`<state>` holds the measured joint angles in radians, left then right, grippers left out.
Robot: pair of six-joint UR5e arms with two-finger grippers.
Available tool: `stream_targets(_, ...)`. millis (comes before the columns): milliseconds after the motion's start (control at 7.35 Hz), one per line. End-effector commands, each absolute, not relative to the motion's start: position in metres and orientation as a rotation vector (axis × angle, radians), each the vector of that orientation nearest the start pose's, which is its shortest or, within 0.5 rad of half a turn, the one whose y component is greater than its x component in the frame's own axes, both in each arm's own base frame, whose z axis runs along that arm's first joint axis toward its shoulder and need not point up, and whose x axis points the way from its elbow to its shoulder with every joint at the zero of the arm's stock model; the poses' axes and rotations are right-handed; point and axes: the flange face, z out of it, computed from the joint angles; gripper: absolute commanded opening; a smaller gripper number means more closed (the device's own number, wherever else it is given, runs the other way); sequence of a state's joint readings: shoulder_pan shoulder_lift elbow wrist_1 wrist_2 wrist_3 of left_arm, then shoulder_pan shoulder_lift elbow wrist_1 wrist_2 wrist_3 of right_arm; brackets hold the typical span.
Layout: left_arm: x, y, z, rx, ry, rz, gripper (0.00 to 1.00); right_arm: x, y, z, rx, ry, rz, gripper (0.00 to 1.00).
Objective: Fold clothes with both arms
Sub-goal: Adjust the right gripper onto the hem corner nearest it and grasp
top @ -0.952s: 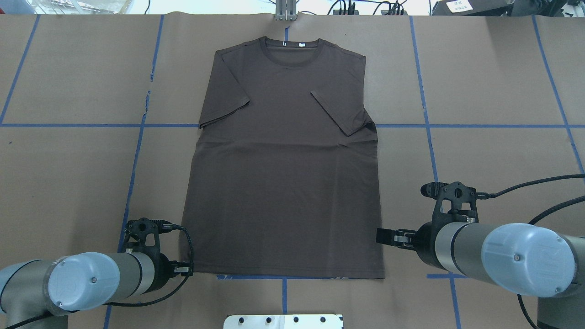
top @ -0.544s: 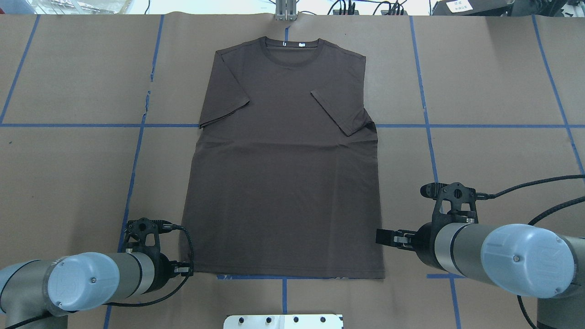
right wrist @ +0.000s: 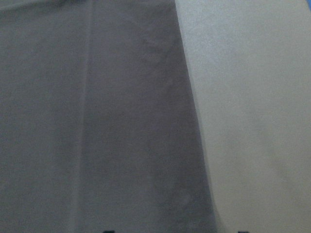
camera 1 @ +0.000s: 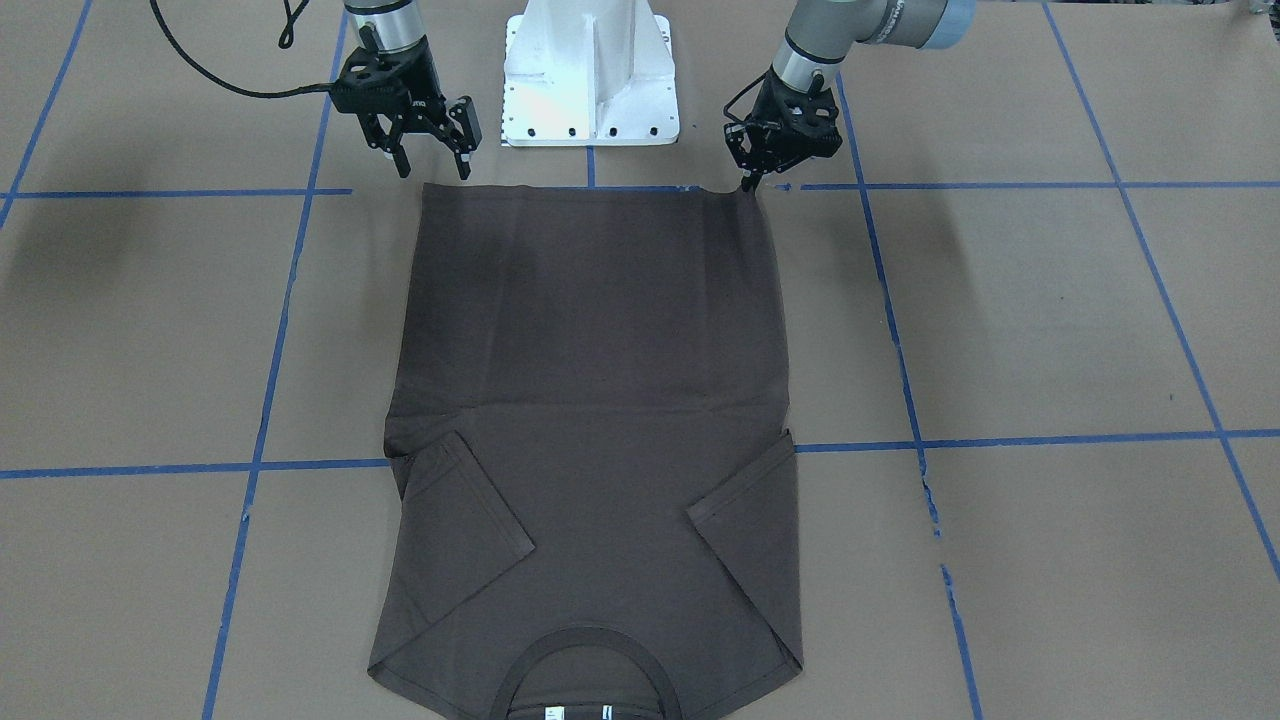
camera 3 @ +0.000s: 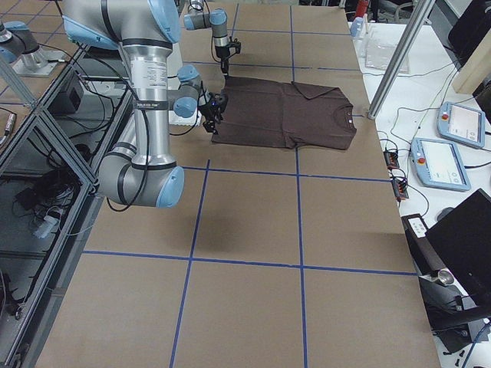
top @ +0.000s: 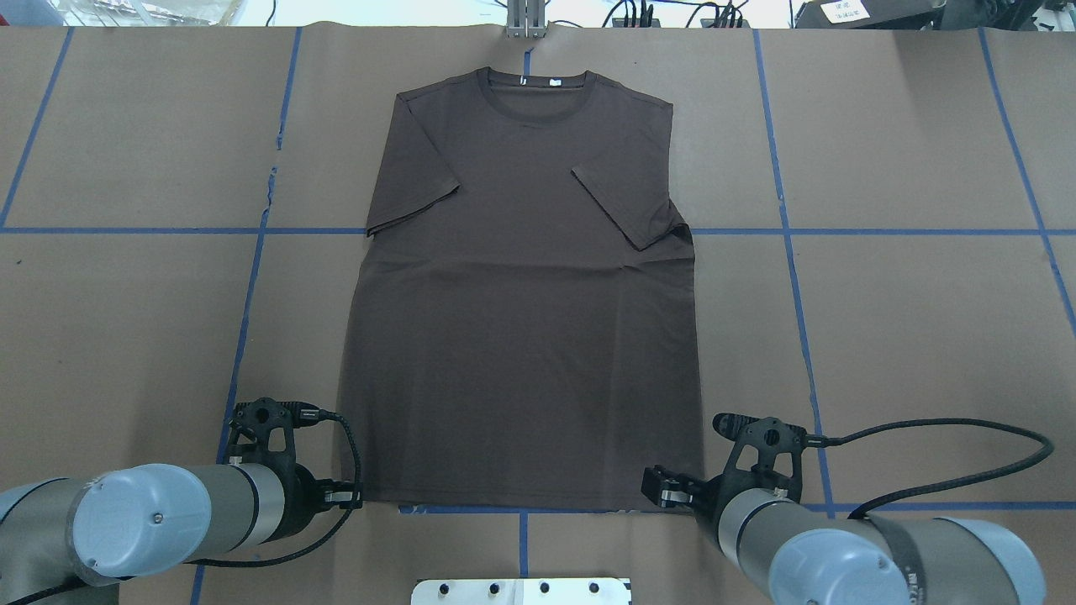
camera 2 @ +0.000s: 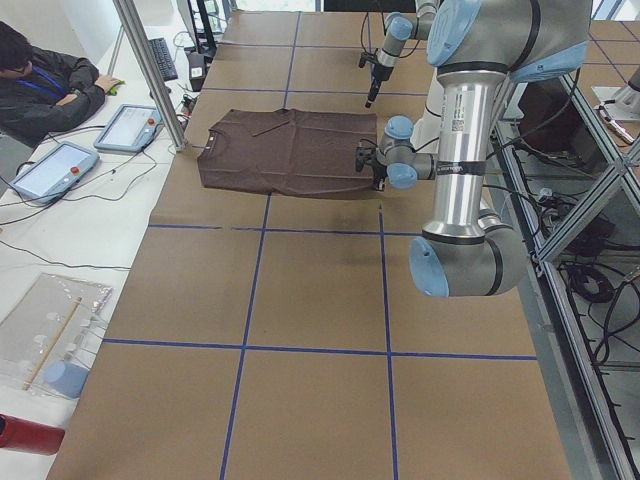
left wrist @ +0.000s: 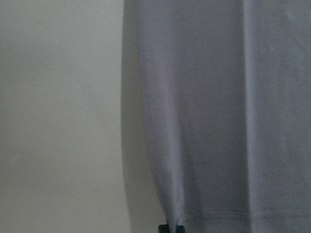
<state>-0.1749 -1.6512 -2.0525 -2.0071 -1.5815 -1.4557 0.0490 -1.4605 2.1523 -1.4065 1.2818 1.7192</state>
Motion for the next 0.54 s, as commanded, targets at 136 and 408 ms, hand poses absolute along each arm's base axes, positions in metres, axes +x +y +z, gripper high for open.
stream_targets(136,0.472,-0.216,0.342,0.135,1.002,-0.046,0.0,-0.49,-0.175,0.33,0.258,-0.849,0.301,0.92)
stream_targets(408,0.472,-0.216,0.342,0.136,1.002,-0.047,0.0,-0.499,-0.17,0.344,0.274,-0.827,0.337,0.89)
